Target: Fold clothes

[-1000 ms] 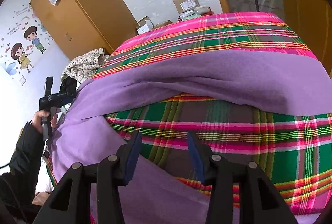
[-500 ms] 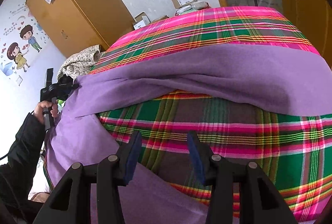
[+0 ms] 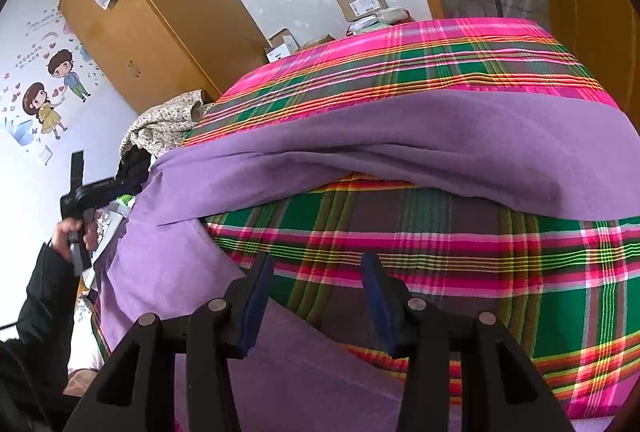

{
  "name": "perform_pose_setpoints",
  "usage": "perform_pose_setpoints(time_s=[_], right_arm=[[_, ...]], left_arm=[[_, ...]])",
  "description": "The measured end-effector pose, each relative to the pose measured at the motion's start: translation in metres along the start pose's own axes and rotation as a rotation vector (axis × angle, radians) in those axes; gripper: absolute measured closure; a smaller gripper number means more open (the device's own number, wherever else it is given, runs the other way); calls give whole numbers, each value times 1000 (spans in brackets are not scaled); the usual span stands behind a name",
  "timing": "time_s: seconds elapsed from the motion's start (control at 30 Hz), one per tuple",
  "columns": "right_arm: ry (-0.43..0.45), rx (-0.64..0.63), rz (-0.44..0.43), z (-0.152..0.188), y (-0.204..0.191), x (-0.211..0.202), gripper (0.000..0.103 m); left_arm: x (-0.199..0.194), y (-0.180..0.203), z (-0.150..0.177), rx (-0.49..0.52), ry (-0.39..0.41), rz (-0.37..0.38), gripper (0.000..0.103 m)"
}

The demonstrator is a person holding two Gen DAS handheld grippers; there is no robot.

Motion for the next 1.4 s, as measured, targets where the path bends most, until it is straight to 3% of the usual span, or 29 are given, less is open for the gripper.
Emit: perform_pose_setpoints(time_s=[0.1,0.2,0.4,0.43,0.5,0.6,0.67,0.8,1.03,1.1,1.37,1.4], right_arm=[[3,-5,-8,1,-3,-2,57],[2,-8,-15,2,-5,-2,57],[2,-28,-28,4,-15,-4,57],[4,-29,-28,4,-15,-6,57],[9,-31,-27,4,-16,-9,57],[12,-26,-18,3,-13,-11,57],[14,-26,-15,2,-13,-13,57],[18,-31,-16,1,-14,-16,57],[24,-27,-8,1,-12,-19,57],[27,-20,-1,1,-10,-19,57],[20,-21,-5,5,-11,-16,57],[18,-26,-8,6,-12,-15,57]], left_arm=[[-6,2,29,13,-29,13,50],[0,2,54,49,-83,-20,50],[3,0,59,69,-59,-53,47],[3,1,60,72,-53,-51,50],[0,1,60,79,-34,-55,70],[-6,-1,57,60,-14,-52,90],[-9,1,57,75,-7,-46,97],[-12,7,55,127,8,-89,98],[-8,-13,46,66,22,-79,96],[-12,-12,46,42,29,-68,92],[-61,11,57,67,114,-71,90],[-66,14,60,71,121,-63,86]])
Point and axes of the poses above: each gripper's, at about its wrist camera, not at the fingertips, and x roughly the way its jaws point, y to its right, z to its underside, the point moved 6 cm from there along x, roughly the way its jaws point, and after that the axes turned 13 degrees about z, right-handed, at the moved point
